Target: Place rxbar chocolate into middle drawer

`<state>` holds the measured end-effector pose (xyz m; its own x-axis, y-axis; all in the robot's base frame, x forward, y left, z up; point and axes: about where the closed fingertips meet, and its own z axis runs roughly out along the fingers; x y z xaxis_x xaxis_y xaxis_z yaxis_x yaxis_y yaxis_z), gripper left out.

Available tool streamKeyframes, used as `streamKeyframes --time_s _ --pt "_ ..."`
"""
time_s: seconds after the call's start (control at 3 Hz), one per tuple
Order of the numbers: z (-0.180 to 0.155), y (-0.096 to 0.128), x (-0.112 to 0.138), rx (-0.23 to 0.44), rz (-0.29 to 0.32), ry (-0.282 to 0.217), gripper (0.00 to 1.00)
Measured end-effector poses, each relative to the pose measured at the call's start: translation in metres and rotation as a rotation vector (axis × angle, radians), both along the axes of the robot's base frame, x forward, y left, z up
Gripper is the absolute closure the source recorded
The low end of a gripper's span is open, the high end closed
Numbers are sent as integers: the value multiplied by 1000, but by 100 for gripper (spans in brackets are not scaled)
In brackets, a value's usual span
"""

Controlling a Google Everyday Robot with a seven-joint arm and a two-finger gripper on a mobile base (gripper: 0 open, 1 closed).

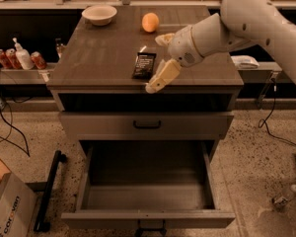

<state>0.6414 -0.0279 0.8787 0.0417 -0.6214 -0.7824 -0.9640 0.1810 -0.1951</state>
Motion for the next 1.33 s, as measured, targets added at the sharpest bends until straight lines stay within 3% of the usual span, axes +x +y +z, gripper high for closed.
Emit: streamKeyframes --time_s 0.67,1.33 --pt "-32 25 49 73 18 56 0" --pt "-58 33 81 116 -6 123 0"
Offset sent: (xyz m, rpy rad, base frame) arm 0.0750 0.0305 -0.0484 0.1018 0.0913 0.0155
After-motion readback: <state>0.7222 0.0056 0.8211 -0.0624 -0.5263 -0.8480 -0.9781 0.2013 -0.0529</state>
